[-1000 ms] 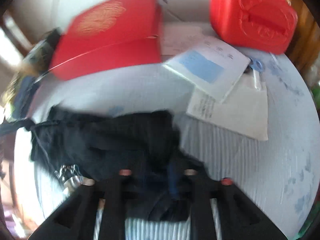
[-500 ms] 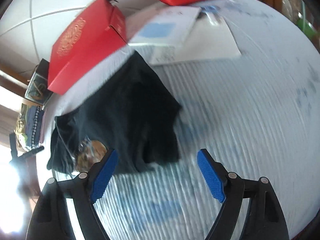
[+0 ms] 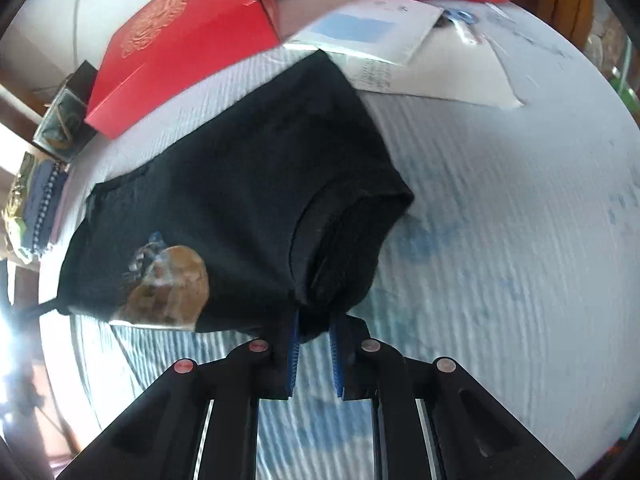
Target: Fold clothes
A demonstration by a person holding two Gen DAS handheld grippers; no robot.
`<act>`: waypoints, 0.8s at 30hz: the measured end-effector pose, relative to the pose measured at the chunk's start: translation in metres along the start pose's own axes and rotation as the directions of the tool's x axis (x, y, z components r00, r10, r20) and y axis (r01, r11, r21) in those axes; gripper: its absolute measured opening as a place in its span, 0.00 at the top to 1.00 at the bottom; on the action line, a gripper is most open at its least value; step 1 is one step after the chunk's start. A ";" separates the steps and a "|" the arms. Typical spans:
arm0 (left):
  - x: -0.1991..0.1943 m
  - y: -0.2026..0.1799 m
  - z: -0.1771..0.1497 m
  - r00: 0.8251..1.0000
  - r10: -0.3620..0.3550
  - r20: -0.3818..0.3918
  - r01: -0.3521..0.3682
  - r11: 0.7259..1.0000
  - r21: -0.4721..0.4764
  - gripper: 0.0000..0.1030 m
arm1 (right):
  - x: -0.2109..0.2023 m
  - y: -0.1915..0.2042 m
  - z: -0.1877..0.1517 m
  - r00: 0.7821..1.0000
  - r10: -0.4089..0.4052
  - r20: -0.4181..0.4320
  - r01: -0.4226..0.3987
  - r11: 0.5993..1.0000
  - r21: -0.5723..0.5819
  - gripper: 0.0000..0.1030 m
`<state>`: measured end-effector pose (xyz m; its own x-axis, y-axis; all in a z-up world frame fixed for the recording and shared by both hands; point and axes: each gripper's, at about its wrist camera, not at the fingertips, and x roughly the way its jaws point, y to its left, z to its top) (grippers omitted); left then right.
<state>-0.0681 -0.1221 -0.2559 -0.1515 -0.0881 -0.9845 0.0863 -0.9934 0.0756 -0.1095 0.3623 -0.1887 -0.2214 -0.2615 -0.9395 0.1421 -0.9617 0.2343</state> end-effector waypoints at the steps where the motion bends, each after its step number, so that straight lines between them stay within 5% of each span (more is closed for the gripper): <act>1: 0.003 0.000 -0.003 1.000 0.002 -0.006 -0.002 1.000 0.008 0.88 | 0.009 -0.002 -0.002 0.998 -0.043 -0.049 0.042 0.999 -0.021 0.70; 3: -0.006 -0.001 -0.003 1.000 0.010 -0.003 -0.010 1.000 0.018 0.87 | 0.016 -0.003 -0.006 0.989 -0.121 -0.087 0.117 0.992 -0.050 0.49; 6: -0.031 -0.008 0.007 0.998 0.002 0.060 -0.004 0.999 0.042 0.86 | -0.014 -0.002 0.002 0.993 -0.115 0.013 0.115 0.992 -0.053 0.44; 8: -0.045 -0.017 0.022 0.993 -0.006 0.117 0.000 0.999 0.054 0.74 | -0.034 -0.002 0.022 0.993 -0.078 0.090 0.082 0.996 -0.045 0.35; 10: -0.046 -0.032 0.041 0.988 -0.034 0.149 0.023 0.997 0.071 0.49 | -0.044 -0.001 0.042 0.989 -0.050 0.139 0.057 0.997 -0.045 0.24; 12: -0.036 -0.054 0.061 0.984 -0.098 0.148 0.083 0.991 0.106 0.48 | -0.041 0.003 0.063 0.987 -0.023 0.158 0.031 0.998 -0.049 0.24; 14: -0.025 -0.068 0.078 0.978 -0.168 0.121 0.152 0.980 0.127 0.48 | -0.029 0.011 0.085 0.990 -0.002 0.142 0.010 0.998 -0.059 0.37; 15: -0.020 -0.079 0.084 0.975 -0.193 0.109 0.177 0.974 0.143 0.48 | -0.020 0.016 0.092 0.993 0.011 0.116 -0.003 0.998 -0.066 0.82; 16: -0.012 -0.089 0.090 0.973 -0.207 0.099 0.190 0.968 0.161 0.48 | -0.012 0.020 0.099 0.996 0.023 0.090 -0.016 0.997 -0.073 0.96; 19: 0.014 -0.115 0.106 0.977 -0.200 0.073 0.182 0.963 0.196 0.48 | 0.017 0.028 0.121 0.999 0.020 0.034 -0.018 0.997 -0.075 0.96; 24: 0.034 -0.131 0.127 0.992 -0.025 0.123 0.001 0.980 0.199 0.48 | 0.068 0.005 0.144 0.997 -0.079 -0.018 0.080 0.996 0.032 0.86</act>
<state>-0.2100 -0.0041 -0.2789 -0.2735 -0.0711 -0.9592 -0.1115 -0.9882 0.1050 -0.2625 0.3282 -0.2153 -0.2147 -0.1829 -0.9594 0.0930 -0.9817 0.1663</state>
